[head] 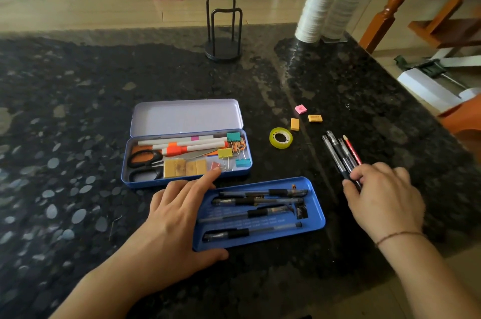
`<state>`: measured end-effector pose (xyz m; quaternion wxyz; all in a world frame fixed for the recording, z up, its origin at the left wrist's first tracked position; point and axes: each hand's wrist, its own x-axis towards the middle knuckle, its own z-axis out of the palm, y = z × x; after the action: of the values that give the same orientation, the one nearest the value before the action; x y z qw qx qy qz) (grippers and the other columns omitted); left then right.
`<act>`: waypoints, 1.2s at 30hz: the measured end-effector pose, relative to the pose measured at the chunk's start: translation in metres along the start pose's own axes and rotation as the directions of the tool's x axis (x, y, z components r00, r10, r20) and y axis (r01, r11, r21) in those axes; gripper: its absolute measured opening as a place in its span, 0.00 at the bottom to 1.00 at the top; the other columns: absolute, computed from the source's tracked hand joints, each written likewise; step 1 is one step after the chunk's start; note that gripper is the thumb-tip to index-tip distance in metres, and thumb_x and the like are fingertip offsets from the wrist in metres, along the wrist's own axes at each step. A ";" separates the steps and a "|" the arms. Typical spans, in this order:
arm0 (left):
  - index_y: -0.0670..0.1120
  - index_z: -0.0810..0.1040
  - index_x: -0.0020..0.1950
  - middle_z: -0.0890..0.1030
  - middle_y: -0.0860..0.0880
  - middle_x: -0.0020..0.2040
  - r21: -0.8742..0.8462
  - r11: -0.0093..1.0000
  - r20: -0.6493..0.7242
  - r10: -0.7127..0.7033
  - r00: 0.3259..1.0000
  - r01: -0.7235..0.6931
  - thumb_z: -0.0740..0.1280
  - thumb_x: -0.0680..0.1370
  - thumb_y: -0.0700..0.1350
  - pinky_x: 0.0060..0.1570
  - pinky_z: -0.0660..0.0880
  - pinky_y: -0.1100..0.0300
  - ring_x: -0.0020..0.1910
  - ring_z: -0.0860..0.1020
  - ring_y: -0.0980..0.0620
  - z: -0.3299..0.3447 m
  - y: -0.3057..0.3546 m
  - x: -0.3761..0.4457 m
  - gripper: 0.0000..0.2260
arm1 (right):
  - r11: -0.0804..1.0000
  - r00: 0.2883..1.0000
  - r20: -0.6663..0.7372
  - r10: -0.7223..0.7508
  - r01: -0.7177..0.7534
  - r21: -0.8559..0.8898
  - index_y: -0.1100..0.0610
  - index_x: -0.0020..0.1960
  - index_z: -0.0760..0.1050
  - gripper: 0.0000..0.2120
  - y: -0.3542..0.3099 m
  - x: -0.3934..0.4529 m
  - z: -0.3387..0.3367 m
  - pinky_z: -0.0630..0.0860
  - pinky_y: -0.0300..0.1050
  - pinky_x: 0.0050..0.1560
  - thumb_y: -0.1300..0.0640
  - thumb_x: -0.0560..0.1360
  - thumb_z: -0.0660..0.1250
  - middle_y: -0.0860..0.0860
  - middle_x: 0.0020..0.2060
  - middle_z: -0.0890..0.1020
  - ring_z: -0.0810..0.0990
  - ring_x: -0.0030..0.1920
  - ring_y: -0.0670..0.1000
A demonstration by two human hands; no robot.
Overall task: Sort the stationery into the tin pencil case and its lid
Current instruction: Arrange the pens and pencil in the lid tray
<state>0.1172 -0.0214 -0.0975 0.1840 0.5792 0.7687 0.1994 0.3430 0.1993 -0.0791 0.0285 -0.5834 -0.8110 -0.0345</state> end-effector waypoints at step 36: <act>0.68 0.35 0.71 0.51 0.70 0.67 0.034 0.999 -0.002 0.002 1.000 -0.002 0.69 0.61 0.71 0.68 0.50 0.60 0.66 0.50 0.67 -0.001 0.002 0.003 0.52 | 0.967 0.992 -0.119 -0.049 0.077 0.243 0.52 0.49 0.81 0.12 0.001 0.002 0.010 0.70 0.47 0.47 0.46 0.72 0.66 0.51 0.51 0.75 0.69 0.53 0.55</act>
<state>0.1179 -0.0182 -0.0959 0.1732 0.5830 0.7715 0.1869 0.3438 0.2023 -0.0885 0.1452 -0.5464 -0.8242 0.0334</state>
